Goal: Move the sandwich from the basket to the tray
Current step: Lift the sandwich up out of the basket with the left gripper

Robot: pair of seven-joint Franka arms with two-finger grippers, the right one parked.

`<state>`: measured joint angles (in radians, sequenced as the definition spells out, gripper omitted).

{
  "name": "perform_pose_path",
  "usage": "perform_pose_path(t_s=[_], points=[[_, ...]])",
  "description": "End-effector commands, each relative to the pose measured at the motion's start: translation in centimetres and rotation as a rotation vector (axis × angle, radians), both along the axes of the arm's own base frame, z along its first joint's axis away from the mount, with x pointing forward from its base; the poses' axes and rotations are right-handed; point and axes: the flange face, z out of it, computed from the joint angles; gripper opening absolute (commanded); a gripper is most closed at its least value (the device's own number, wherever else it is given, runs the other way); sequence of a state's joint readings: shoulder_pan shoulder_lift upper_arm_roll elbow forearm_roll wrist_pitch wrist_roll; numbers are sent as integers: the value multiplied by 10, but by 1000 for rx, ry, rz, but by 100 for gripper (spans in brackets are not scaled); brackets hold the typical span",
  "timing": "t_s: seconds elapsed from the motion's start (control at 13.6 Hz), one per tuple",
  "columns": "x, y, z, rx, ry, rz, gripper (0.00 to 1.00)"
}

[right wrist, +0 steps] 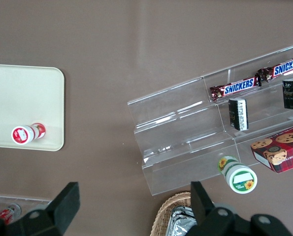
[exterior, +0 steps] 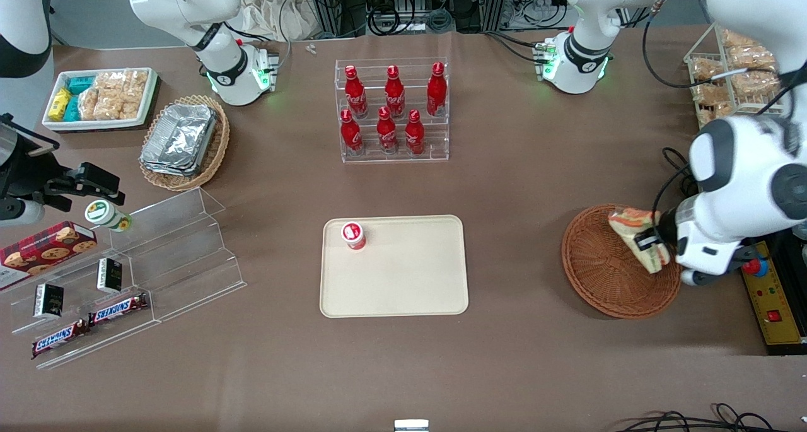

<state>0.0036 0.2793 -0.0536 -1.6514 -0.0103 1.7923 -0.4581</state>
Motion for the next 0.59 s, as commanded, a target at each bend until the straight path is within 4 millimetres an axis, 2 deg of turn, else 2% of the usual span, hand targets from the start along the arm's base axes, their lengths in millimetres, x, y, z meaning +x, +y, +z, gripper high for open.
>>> perform_pose_path(t_s=[0.0, 0.15, 0.22, 0.37, 0.52], points=[[5, -21, 68, -6, 26, -40, 4], [4, -43, 84, -9, 3, -80, 4], [5, -43, 92, -14, -11, -99, 4], [6, -51, 90, -28, -11, -147, 4], [2, -75, 89, -36, -6, -208, 4]])
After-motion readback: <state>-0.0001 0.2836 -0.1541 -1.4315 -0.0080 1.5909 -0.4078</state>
